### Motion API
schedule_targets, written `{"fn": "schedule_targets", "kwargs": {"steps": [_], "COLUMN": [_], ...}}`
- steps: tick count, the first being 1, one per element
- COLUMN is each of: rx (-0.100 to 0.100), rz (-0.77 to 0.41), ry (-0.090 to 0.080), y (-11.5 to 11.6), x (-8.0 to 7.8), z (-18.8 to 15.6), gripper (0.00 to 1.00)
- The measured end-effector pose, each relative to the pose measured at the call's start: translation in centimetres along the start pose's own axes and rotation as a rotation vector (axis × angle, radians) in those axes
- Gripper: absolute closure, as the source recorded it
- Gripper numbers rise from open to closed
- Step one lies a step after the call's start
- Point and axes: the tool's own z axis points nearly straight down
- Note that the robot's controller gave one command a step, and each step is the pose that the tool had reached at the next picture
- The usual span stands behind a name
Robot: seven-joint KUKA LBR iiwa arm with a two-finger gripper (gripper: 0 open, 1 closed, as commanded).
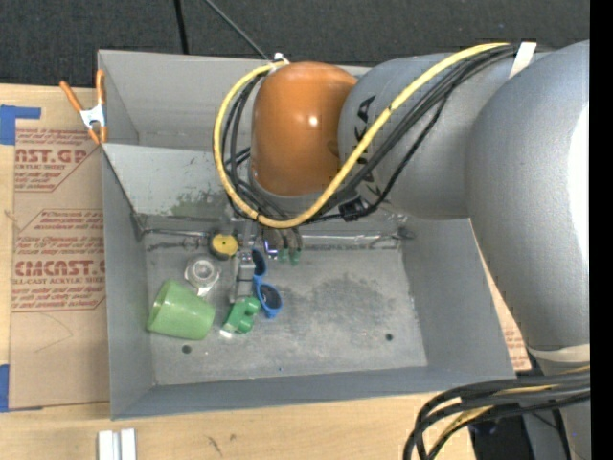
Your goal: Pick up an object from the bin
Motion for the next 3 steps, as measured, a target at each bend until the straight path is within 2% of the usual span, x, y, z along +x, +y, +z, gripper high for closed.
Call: {"fn": "schedule_targets", "kwargs": {"steps": [1,2,3], "rx": [0.001,-0.001,0.001], "rz": [-0.49,-0.489,-0.421], "ry": [0.0,-0.004,-0.01], "y": [-2.4,-2.3,-2.0], "x": [-0.5,-0.6,0.1], "z": [9.7,9.4,-7.1], "gripper": [0.0,1.0,1.0]}}
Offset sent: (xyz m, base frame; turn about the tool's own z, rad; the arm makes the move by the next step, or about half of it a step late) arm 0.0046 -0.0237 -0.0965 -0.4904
